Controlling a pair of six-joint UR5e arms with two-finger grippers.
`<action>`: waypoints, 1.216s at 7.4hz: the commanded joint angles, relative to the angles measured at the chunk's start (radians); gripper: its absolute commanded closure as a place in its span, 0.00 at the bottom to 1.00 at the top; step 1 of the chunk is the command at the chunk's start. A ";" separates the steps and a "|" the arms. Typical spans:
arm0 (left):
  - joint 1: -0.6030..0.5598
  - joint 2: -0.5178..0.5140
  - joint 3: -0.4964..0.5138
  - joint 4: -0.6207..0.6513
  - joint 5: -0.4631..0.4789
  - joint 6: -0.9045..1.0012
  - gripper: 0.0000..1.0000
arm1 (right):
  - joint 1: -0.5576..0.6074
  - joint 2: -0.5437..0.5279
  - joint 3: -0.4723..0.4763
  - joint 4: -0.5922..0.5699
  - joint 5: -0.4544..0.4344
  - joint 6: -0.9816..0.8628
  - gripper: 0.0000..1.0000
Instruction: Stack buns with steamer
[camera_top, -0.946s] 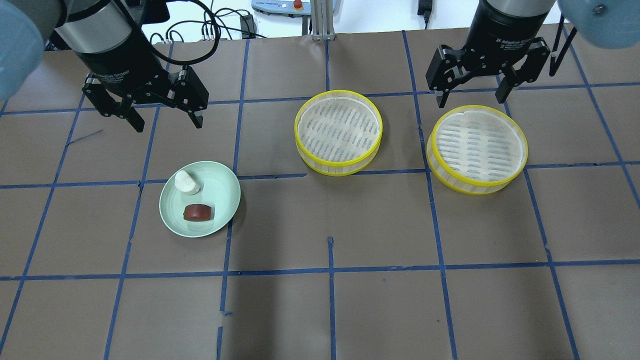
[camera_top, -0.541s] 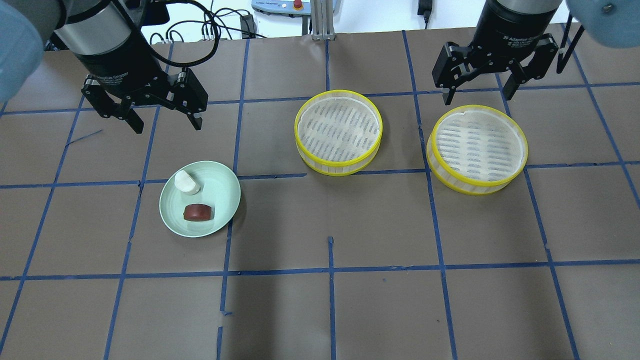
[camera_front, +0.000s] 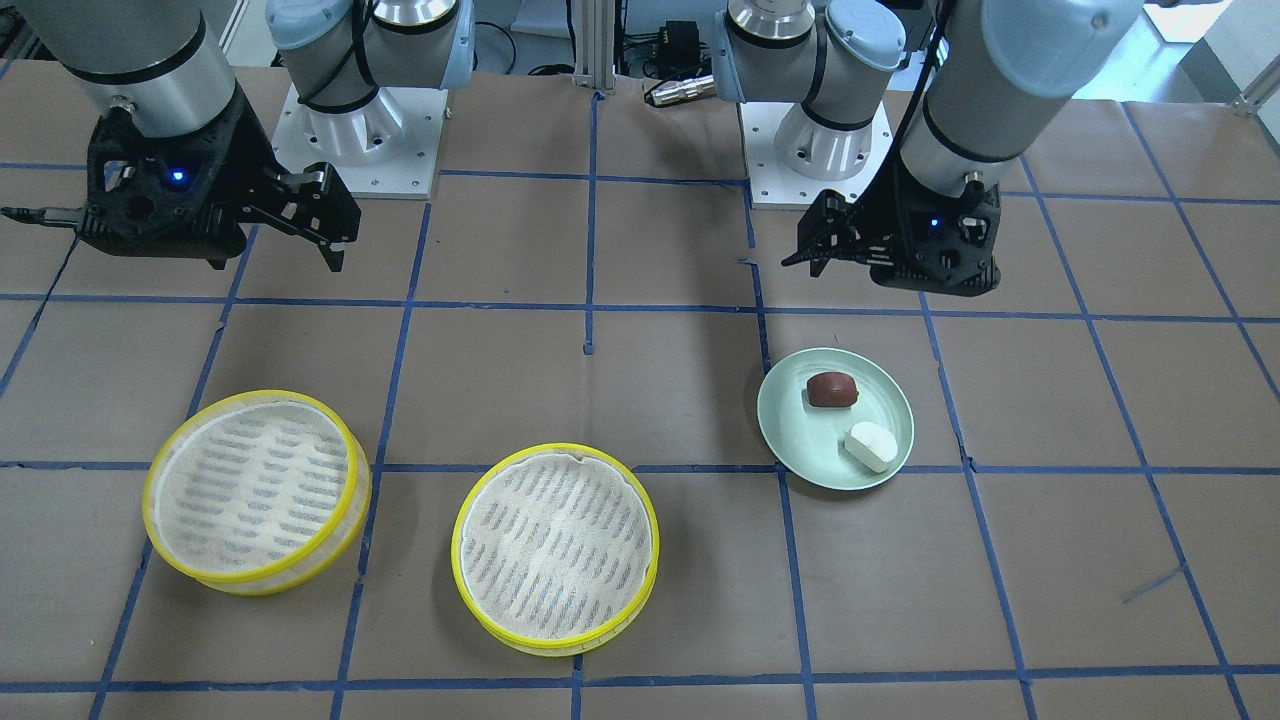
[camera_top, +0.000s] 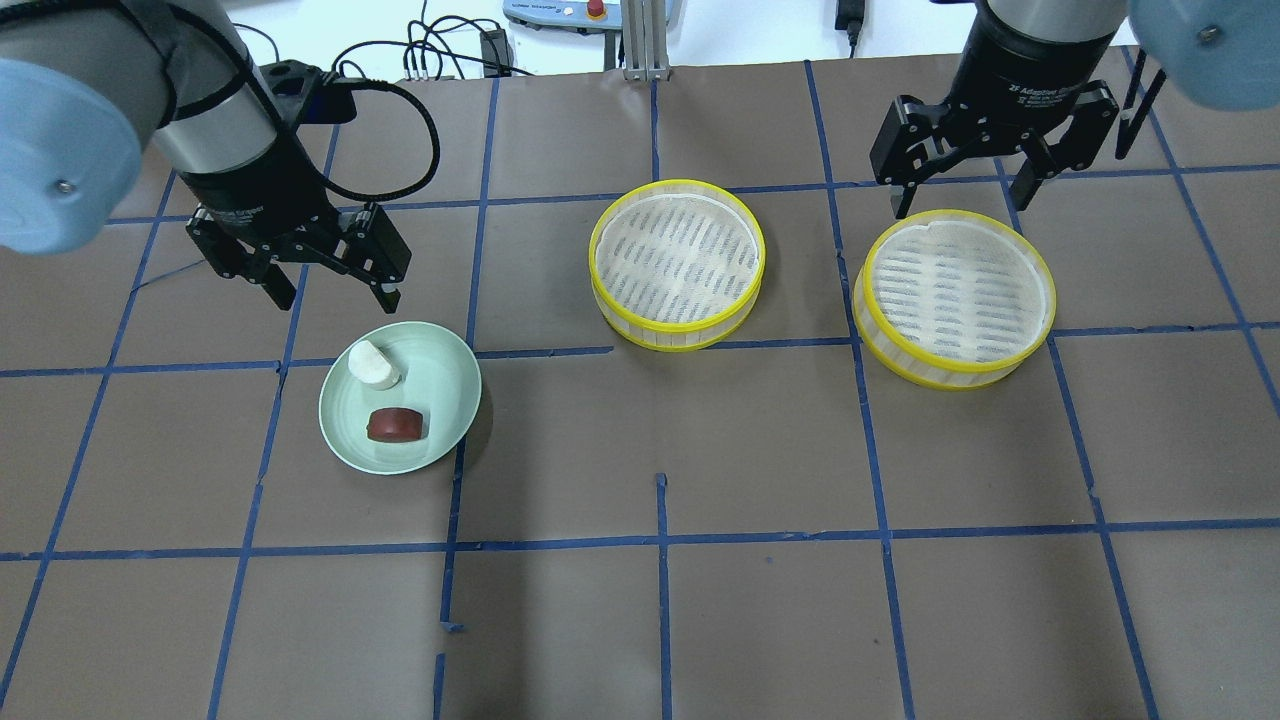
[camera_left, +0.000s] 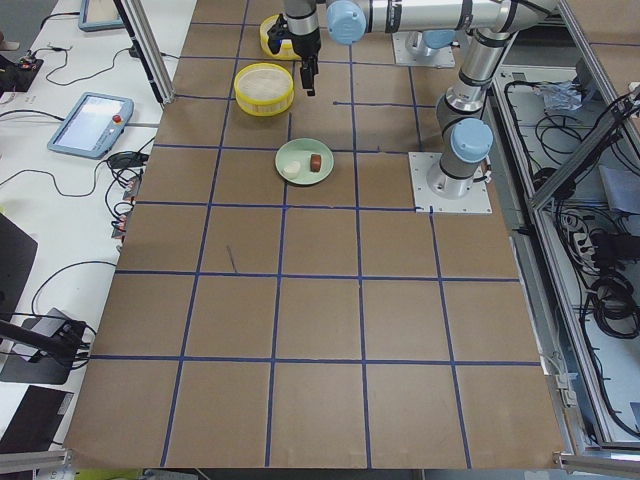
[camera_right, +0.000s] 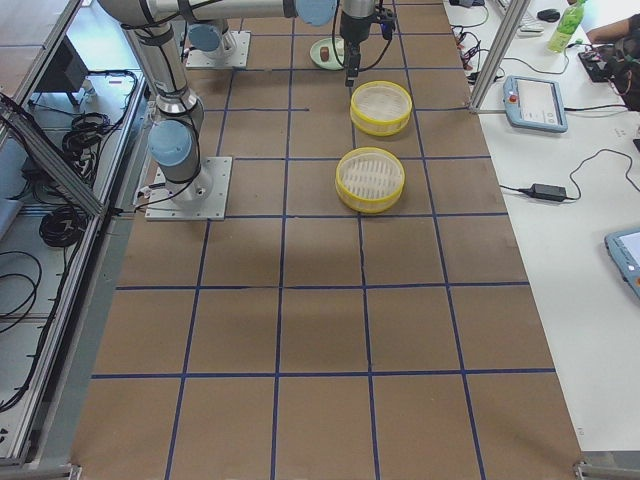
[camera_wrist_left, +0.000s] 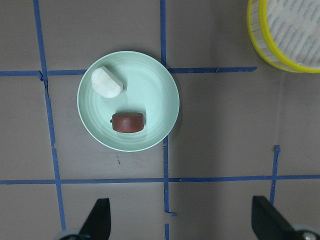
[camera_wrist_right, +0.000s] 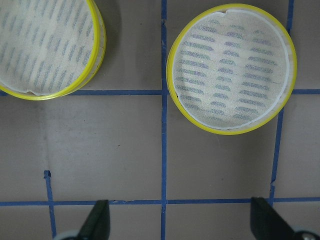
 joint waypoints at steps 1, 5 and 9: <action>0.038 -0.085 -0.124 0.195 0.003 0.034 0.02 | -0.038 0.001 0.005 -0.011 0.011 0.000 0.00; 0.144 -0.272 -0.223 0.431 -0.004 0.097 0.16 | -0.157 0.040 0.024 -0.046 0.009 -0.116 0.01; 0.146 -0.329 -0.193 0.470 0.005 0.158 0.40 | -0.251 0.164 0.122 -0.310 -0.001 -0.199 0.03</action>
